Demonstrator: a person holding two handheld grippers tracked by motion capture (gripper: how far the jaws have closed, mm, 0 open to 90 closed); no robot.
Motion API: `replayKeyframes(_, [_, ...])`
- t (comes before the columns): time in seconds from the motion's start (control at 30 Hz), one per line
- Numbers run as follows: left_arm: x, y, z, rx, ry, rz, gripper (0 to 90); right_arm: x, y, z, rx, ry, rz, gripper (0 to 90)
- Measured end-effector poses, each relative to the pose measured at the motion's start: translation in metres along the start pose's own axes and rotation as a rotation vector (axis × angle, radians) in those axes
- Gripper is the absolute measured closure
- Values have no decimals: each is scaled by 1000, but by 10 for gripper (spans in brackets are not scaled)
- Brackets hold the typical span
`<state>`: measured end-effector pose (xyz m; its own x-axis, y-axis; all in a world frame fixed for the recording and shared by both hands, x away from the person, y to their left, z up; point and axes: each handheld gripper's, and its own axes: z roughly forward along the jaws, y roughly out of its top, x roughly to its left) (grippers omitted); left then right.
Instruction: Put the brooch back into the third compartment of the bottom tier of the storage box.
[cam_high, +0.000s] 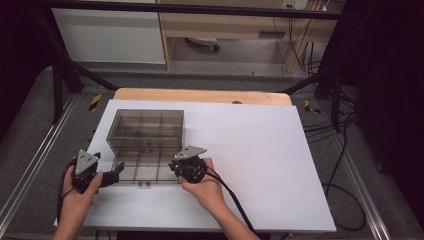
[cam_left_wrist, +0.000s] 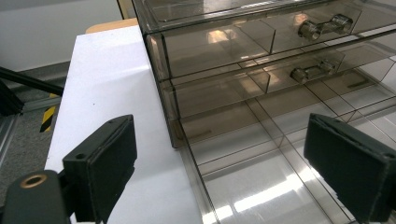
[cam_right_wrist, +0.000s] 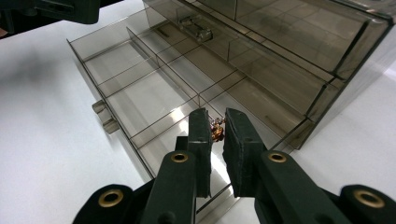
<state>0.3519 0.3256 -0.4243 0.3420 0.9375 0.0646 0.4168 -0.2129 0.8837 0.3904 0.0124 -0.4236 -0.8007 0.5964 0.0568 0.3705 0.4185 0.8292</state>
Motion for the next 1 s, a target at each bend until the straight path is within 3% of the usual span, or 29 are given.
replayKeyframes(1.0, [-1, 0, 0, 2, -2, 4, 96, 8, -2, 6, 25, 21, -21, 811])
